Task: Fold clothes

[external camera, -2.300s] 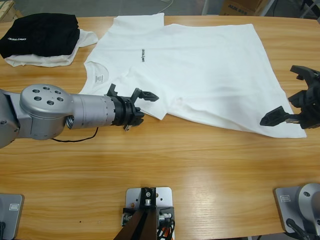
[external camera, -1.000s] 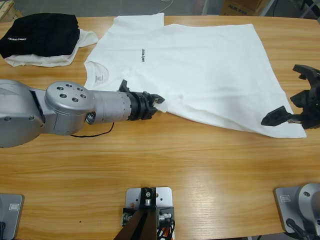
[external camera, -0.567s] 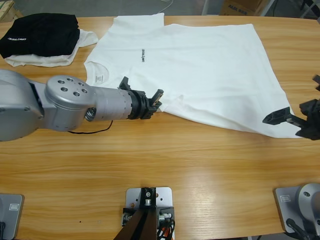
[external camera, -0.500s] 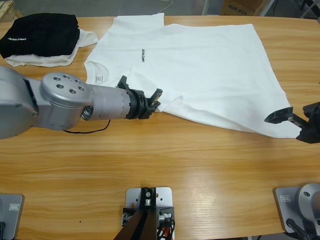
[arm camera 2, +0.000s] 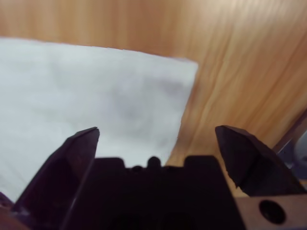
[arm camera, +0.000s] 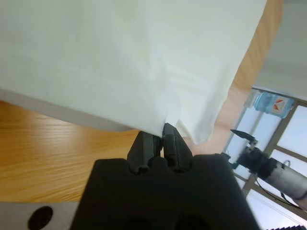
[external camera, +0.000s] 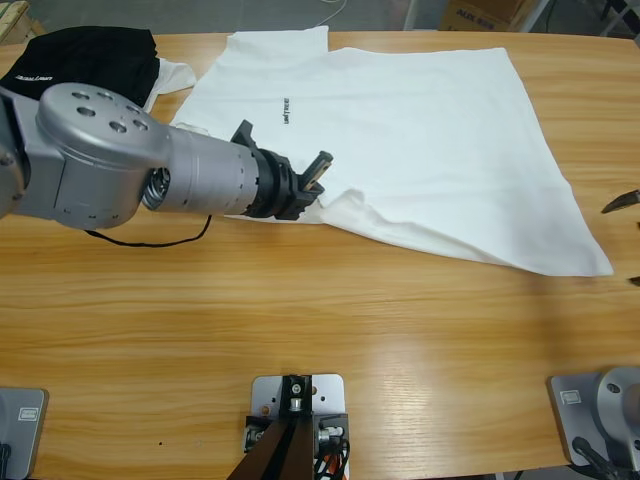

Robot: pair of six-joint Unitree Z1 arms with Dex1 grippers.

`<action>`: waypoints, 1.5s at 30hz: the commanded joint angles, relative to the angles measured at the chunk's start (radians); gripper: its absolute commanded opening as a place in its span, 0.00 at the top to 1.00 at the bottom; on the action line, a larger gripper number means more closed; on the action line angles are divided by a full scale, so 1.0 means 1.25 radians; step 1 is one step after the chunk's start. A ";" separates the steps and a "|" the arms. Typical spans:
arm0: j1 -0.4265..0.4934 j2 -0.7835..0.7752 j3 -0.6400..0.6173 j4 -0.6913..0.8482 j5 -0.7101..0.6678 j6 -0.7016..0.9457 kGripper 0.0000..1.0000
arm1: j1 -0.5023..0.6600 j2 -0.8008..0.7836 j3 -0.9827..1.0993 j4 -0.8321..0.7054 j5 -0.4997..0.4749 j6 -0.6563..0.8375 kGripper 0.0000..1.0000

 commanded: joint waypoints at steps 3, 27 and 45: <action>-0.006 -0.001 -0.021 0.048 0.008 0.011 1.00 | -0.047 0.036 0.117 -0.105 0.068 0.106 0.00; -0.010 -0.016 -0.015 0.068 0.011 0.015 1.00 | -0.027 -0.031 0.320 -0.516 0.074 0.023 0.53; -0.010 -0.022 -0.011 0.070 0.018 0.015 1.00 | 0.047 -0.082 0.290 -0.381 0.068 0.017 0.00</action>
